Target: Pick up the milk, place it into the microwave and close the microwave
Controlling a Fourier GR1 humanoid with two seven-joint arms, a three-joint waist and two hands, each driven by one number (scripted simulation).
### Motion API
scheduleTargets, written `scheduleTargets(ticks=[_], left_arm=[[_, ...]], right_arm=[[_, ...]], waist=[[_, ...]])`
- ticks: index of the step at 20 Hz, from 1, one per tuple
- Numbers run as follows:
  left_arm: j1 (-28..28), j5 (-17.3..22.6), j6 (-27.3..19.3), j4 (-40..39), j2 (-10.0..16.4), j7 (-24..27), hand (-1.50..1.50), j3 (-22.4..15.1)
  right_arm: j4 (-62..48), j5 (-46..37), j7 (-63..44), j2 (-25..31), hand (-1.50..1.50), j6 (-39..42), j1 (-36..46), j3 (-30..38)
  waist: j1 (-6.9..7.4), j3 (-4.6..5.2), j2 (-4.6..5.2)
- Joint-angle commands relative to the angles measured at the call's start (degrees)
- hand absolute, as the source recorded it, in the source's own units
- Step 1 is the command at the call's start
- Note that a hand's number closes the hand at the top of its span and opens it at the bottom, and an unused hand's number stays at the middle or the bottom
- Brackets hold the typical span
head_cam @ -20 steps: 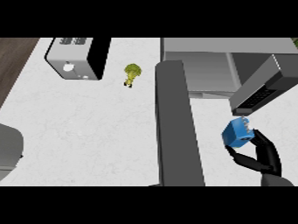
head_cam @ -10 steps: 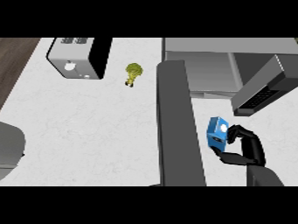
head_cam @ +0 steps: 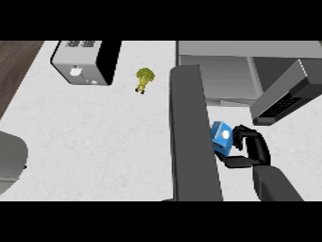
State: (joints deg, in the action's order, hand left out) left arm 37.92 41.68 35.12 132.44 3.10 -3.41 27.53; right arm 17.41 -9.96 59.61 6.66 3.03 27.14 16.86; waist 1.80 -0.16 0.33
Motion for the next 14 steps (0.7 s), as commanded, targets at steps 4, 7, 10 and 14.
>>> scheduleTargets(ticks=[4,7,10,14], left_arm=[[0.2,4.5,-1.8,4.6,0.5,-3.3,-1.50,-0.1],[0.3,4.3,0.8,2.5,0.3,-1.8,-1.50,1.7],[-0.9,2.8,0.8,2.2,0.4,-2.0,-1.50,1.7],[-4.4,3.0,-0.7,-0.9,1.8,-2.6,-1.50,2.0]], right_arm=[[-1.1,-0.1,-0.2,0.8,1.50,-4.5,8.3,1.1],[-1.2,0.4,-3.2,2.4,1.50,-3.0,12.0,1.5],[-5.0,-0.1,-3.1,3.2,1.50,-4.5,14.6,2.2],[-6.5,-0.4,-8.9,6.8,1.50,-3.7,20.2,2.4]], waist=[[0.11,-0.01,0.12],[0.08,0.05,-0.03],[0.91,-0.02,0.46],[0.83,0.00,0.63]])
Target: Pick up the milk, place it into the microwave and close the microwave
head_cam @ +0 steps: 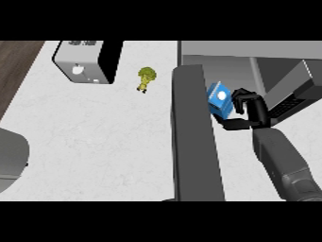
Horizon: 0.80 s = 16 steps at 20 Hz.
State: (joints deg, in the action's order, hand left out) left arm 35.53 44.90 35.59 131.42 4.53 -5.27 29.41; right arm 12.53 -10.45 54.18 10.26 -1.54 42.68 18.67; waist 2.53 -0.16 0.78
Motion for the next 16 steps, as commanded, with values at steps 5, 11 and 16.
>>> scheduleTargets(ticks=[5,11,16], left_arm=[[-5.0,-0.7,-1.9,-0.3,0.9,-1.7,-1.50,-1.6],[-7.1,-0.3,-1.6,-1.4,2.3,-1.8,-1.50,-1.1],[-8.2,0.4,-2.2,-0.3,3.3,-2.4,-1.50,-1.3]], right_arm=[[-4.0,-0.7,-6.8,3.9,1.50,-1.6,8.8,0.7],[-5.0,-3.7,-8.4,5.2,1.50,-7.5,10.7,-1.4],[-5.3,-4.6,-10.7,7.3,1.50,-14.7,12.8,-1.3]], waist=[[1.47,-0.07,0.92],[2.83,-0.09,1.68],[4.11,-0.18,2.38]])
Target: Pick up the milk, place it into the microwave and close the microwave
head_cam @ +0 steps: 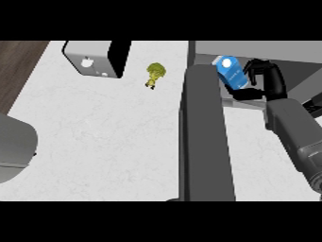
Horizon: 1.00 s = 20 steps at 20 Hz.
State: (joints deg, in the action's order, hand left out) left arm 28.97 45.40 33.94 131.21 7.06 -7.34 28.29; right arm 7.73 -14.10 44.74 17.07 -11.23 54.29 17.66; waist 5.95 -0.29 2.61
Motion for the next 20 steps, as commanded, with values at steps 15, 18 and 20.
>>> scheduleTargets(ticks=[15,18,20], left_arm=[[-5.9,0.2,-0.4,-2.7,3.5,-0.7,-1.50,0.1],[-5.7,0.3,-0.1,-2.5,3.6,-1.0,-1.50,-0.4],[-6.4,0.2,0.0,-2.8,3.9,-0.7,-1.50,-0.2]], right_arm=[[-1.6,-0.5,-5.6,5.2,1.50,-9.9,5.2,1.4],[-2.1,-0.9,-6.2,7.3,1.50,-8.7,5.2,1.2],[-1.9,-0.5,-5.4,7.2,1.50,-8.8,5.1,1.6]], waist=[[4.20,-0.30,2.72],[4.64,-0.34,2.82],[4.54,-0.37,2.75]])
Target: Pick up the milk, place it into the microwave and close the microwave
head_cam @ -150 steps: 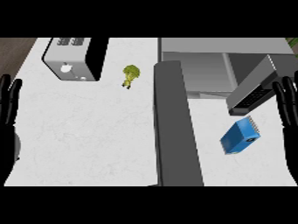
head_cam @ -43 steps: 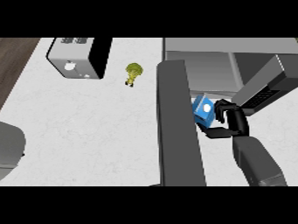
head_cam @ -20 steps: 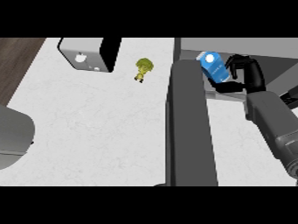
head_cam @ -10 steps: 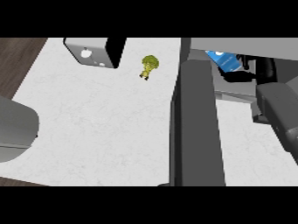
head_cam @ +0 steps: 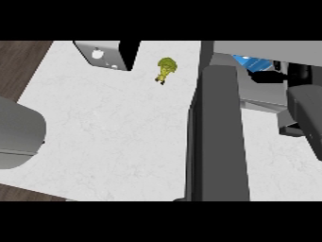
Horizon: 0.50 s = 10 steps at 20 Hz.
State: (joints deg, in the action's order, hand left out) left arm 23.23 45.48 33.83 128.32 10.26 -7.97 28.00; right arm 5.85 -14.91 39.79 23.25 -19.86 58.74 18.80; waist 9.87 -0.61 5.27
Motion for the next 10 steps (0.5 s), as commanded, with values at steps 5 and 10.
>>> scheduleTargets(ticks=[5,10], left_arm=[[-1.9,0.0,-0.4,-1.1,1.3,-0.4,-1.50,0.3],[-2.5,-2.0,-0.5,-0.9,2.0,-0.2,-1.50,1.4]], right_arm=[[-0.3,0.5,-0.2,0.9,1.50,-0.7,0.5,0.9],[-0.6,0.5,-0.2,1.9,1.50,-0.6,0.4,1.1]], waist=[[0.91,-0.09,0.60],[1.75,-0.22,0.98]])
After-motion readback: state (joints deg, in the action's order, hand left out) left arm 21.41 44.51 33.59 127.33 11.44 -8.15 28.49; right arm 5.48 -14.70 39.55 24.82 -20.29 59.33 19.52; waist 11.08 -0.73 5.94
